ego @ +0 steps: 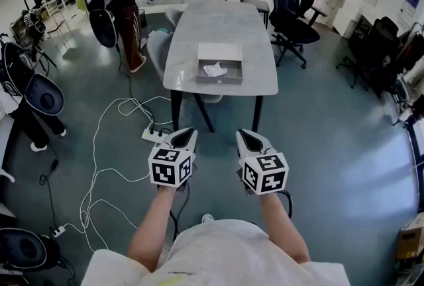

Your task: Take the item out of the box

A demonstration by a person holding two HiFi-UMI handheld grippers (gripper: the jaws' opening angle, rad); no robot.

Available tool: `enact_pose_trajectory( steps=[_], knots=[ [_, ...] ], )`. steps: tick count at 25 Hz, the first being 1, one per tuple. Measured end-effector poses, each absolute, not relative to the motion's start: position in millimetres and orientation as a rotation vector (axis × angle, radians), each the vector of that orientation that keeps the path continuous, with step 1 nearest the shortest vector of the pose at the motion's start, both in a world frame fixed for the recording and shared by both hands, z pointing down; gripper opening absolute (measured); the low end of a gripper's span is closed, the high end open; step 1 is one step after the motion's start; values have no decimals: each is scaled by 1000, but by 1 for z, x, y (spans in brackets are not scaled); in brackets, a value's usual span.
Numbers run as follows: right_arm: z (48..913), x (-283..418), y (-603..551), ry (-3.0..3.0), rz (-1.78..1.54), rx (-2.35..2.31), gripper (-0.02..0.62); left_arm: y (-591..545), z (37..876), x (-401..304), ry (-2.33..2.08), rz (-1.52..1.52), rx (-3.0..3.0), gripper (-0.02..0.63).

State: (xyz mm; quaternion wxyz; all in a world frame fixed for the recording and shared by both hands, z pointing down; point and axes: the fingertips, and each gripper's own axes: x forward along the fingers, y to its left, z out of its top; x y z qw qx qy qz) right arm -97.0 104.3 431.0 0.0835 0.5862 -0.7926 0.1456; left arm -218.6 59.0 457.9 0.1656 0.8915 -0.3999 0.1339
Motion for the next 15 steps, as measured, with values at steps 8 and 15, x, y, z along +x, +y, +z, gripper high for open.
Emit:
enact_pose_trajectory(
  steps=[8,15],
  knots=[
    [440,-100,99,-2360,459,1749,5,53,468,-215,-1104,400,2541,24],
    [443,-96,86,-2356,473,1750,5,42,470,-211,-1093,416,2543,23]
  ],
)
